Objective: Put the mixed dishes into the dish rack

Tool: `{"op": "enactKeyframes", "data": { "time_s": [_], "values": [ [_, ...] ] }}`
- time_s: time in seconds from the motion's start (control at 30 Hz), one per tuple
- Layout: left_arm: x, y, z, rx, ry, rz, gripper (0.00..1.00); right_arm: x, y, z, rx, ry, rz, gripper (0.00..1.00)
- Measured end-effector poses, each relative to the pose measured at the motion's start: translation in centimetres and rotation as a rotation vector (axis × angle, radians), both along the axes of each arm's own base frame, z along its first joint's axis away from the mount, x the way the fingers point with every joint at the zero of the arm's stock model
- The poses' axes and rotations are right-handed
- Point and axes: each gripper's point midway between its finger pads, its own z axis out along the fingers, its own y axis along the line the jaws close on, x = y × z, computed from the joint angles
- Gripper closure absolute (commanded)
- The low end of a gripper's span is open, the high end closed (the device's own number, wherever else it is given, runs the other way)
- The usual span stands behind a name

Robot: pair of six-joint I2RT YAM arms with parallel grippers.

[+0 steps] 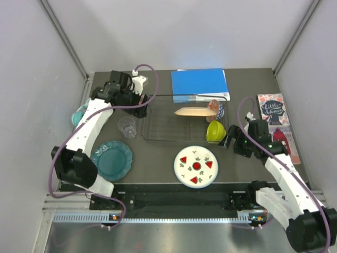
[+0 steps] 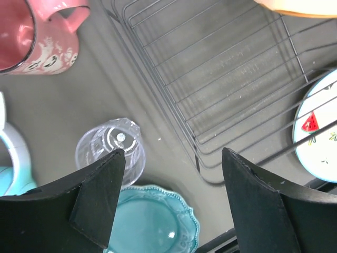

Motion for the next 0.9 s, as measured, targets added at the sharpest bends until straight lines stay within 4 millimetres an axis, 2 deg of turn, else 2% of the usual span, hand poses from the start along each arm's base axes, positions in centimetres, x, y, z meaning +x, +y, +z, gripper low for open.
{"op": "enactKeyframes", "data": {
  "time_s": [0.13, 0.23, 0.37, 0.47, 0.53, 0.63, 0.7, 0.77, 0.9],
  "values": [
    [-1.2, 0.5, 1.5, 0.006, -0.045, -0.018, 0.21, -2.9, 1.0, -2.5, 0.043, 0.069, 0.047, 0.13],
    [-2.3, 0.8, 2.2, 0.013, -0.058, -0.026, 0.23, -4.7, 1.1, -4.1, 0.045, 0.133, 0.065, 0.09],
    [-3.1, 0.7, 2.3, 0.010, -0.043, -0.054, 0.26, -5.1, 1.4, -3.2, 0.057, 0.092, 0.085, 0.11],
    [-4.2, 0.1, 2.0, -0.007, -0.028, -0.125, 0.27, -5.3, 1.7, -3.5, 0.066, 0.108, 0.099, 0.13],
    [-5.8, -0.1, 1.0, -0.006, -0.025, -0.186, 0.27, -5.5, 1.7, -4.2, 0.069, 0.131, 0.102, 0.14],
    [-9.5, 0.4, -1.1, 0.022, -0.027, -0.280, 0.28, -6.5, 1.6, -5.9, 0.058, 0.200, 0.103, 0.14],
    [-12.0, 0.8, -2.1, 0.051, -0.052, -0.349, 0.28, -6.8, 1.6, -6.1, 0.054, 0.214, 0.106, 0.15],
    [-13.7, 0.9, -2.1, 0.070, -0.103, -0.413, 0.29, -6.6, 1.7, -6.1, 0.055, 0.206, 0.112, 0.16],
    [-15.2, 0.2, -1.6, 0.092, -0.212, -0.505, 0.29, -6.3, 2.5, -5.7, 0.074, 0.168, 0.124, 0.17]
  ]
}}
